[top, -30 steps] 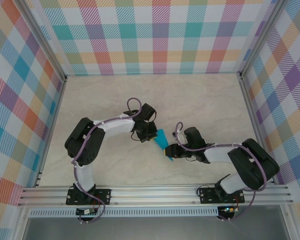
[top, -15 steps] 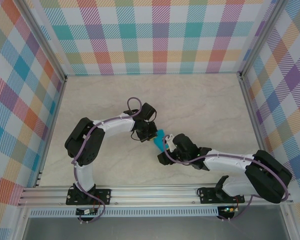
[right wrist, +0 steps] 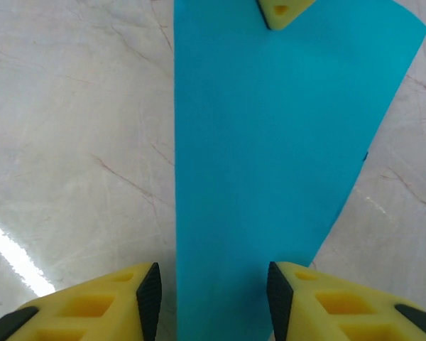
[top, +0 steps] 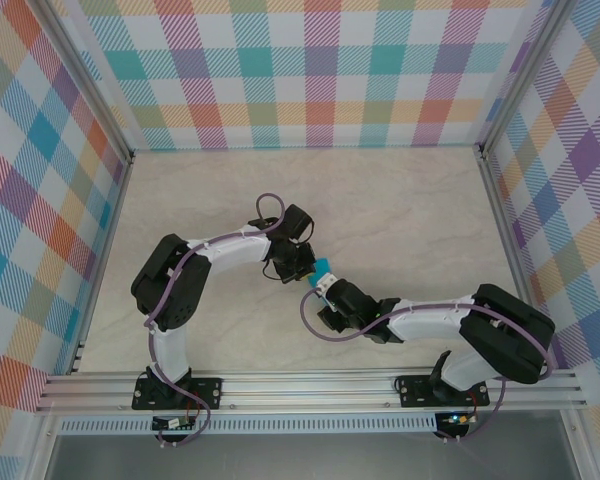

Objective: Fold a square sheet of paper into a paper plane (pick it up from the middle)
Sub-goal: Fold the wing for the fifth time at the center of the table.

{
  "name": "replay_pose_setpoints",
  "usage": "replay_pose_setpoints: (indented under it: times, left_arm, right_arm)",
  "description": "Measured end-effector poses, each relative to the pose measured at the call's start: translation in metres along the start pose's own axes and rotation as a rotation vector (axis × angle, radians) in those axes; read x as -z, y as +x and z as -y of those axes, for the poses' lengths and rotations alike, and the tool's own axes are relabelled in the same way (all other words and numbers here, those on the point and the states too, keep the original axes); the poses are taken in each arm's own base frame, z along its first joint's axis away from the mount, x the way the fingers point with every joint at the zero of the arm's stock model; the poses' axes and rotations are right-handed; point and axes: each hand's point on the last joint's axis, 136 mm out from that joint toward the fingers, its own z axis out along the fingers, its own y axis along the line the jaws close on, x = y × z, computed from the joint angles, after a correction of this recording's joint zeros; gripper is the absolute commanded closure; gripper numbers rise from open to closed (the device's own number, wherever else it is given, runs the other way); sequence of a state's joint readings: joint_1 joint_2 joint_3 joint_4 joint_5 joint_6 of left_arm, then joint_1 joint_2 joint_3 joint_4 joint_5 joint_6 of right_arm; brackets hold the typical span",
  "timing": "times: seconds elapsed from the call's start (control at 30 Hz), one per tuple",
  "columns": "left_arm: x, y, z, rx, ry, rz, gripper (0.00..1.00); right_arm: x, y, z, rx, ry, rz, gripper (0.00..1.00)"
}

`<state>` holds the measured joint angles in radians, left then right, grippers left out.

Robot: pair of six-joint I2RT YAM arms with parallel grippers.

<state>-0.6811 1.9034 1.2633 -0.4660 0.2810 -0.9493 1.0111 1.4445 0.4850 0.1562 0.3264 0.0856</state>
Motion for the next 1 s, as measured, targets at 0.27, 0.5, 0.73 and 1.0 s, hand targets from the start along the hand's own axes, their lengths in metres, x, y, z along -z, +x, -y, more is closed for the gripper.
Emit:
replay_pose_setpoints:
  times: [0.27, 0.5, 0.73, 1.0]
  left_arm:
    - [0.0002, -0.0008, -0.0009, -0.001, -0.001, 0.000, 1.00]
    - [0.0003, -0.0005, -0.0009, 0.000, -0.001, -0.002, 1.00]
    - [0.0008, -0.0014, -0.0013, -0.010, -0.001, -0.002, 0.79]
    - [0.0029, -0.0063, -0.0037, -0.013, -0.003, 0.007, 0.93]
  right_arm:
    - [-0.0009, -0.0064, 0.0023, 0.014, 0.021, 0.027, 0.74]
    - [-0.0009, -0.0062, 0.0033, -0.003, 0.028, 0.026, 0.88]
    - [-0.0008, -0.0058, 0.0044, -0.036, 0.034, 0.024, 0.95]
    - [-0.0020, -0.0072, -0.0013, -0.106, 0.003, 0.018, 0.90]
